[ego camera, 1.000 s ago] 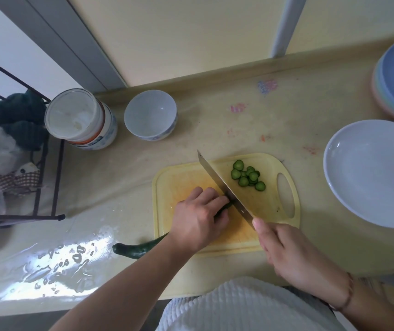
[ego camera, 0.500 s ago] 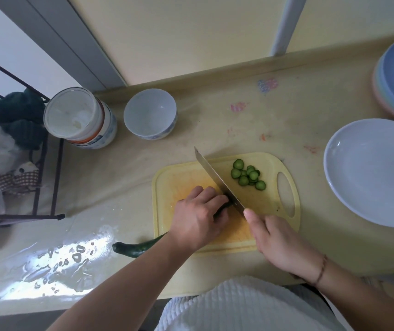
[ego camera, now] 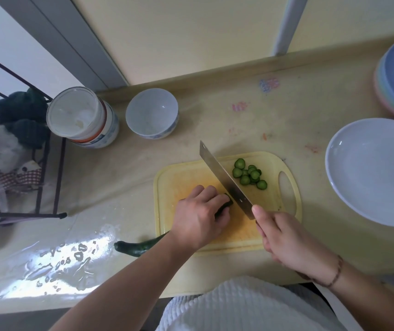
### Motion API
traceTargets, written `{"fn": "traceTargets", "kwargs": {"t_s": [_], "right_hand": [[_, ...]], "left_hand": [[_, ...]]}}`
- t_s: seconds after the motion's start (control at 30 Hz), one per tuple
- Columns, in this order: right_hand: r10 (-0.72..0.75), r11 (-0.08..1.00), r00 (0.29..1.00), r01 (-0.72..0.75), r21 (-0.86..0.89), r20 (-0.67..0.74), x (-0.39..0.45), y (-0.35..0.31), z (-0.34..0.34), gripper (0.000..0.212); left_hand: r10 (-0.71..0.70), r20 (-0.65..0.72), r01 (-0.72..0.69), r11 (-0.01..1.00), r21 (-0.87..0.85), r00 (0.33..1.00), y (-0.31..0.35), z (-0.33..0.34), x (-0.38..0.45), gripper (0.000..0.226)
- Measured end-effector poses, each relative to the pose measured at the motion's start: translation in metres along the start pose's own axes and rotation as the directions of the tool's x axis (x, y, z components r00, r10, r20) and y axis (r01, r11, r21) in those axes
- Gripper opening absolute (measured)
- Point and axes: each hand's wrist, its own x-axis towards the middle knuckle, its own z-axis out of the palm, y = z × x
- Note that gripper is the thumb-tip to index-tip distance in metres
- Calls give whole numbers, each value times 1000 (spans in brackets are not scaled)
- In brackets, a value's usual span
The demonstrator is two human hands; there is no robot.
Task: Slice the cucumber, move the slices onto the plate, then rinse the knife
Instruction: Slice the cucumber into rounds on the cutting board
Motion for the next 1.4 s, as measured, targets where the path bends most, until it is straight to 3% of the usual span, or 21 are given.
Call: {"fn": "traceTargets", "kwargs": {"t_s": [0.53,0.8,0.97,1.4], "right_hand": [[34,998,999,-34,-52,-3,-19,-7,1,75],[5,992,1000,-8,-125,-23,11,-9,11,68],[18,999,1000,-19,-44,-19,17,-1,3,69],[2,999,1000,-2,-50,4,-16,-11,0,65]], "left_hand": [[-1,22,1,1000,2,1000,-1,1,-1,12],[-4,22,4,1000,-13,1000,-2,1,0,16],[-2,14,2,1000,-18,1000,-2,-1,1,13],[5,-23,-5,1000,10,1000,-1,1,1,7]]}}
